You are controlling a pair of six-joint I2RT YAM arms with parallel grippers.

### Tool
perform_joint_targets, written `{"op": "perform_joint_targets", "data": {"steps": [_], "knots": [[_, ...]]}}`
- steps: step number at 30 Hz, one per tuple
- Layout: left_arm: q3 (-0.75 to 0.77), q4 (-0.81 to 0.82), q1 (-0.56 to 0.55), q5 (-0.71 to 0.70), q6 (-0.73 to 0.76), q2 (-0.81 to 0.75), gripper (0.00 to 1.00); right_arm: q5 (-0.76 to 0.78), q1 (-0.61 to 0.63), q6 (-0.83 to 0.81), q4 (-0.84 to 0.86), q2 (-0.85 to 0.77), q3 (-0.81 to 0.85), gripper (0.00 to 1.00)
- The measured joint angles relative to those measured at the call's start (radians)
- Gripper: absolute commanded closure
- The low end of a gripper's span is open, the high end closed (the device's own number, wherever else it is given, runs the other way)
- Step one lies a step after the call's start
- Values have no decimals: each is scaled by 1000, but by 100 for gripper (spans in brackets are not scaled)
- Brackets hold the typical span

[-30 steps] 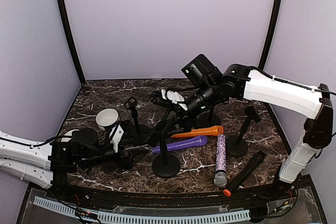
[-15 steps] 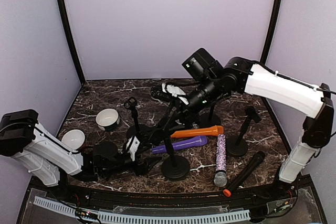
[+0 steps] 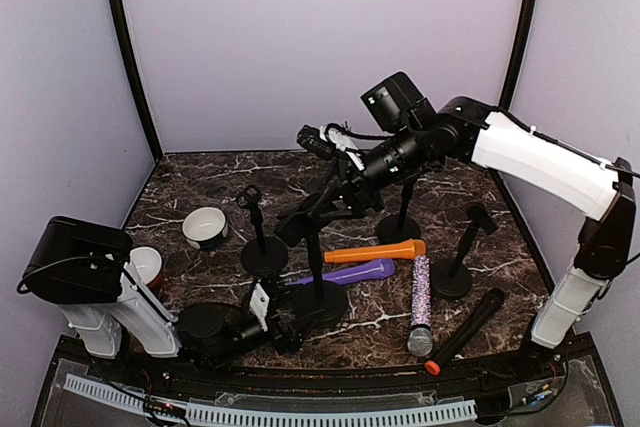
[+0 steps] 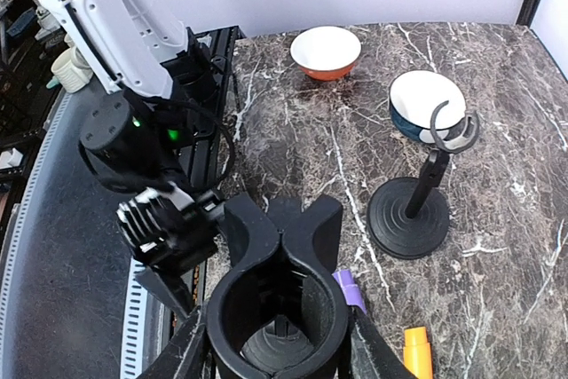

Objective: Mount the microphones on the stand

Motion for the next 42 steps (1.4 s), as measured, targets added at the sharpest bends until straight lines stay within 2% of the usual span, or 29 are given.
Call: {"op": "perform_joint_targets", "data": {"steps": [4, 8, 12, 19, 26, 27, 28, 31, 33, 36, 39, 42], "knots": [[2, 24, -5, -51, 3, -54, 28, -3, -14, 12, 2, 0, 0, 88], [32, 23, -4, -101, 9, -39, 25, -18, -19, 27, 1, 0, 10, 88], [87, 23, -4, -146, 10, 11, 29, -35, -19, 40, 6, -1, 32, 88], [111, 40, 13, -182, -2, 93, 58, -70, -19, 62, 21, -2, 35, 88], [122, 54, 33, -178, -11, 102, 88, -74, -19, 71, 27, -2, 35, 86], [122, 55, 34, -177, -15, 102, 97, -74, -19, 71, 29, -3, 35, 82], [122, 57, 35, -177, -14, 102, 100, -76, -19, 70, 31, -3, 35, 69], [125, 50, 39, -171, -20, 95, 100, -72, -24, 69, 30, -8, 36, 35], [126, 7, 40, -167, -32, 64, 100, -76, -35, 71, 24, -8, 49, 20], [127, -117, 51, -153, -85, -21, 100, -95, -94, 92, 37, -20, 77, 13], [186, -371, 92, -108, -199, -154, 100, -125, -202, 135, 69, -51, 83, 14], [327, -653, 153, -58, -328, -258, 100, -119, -295, 185, 124, -103, 44, 19]]}}
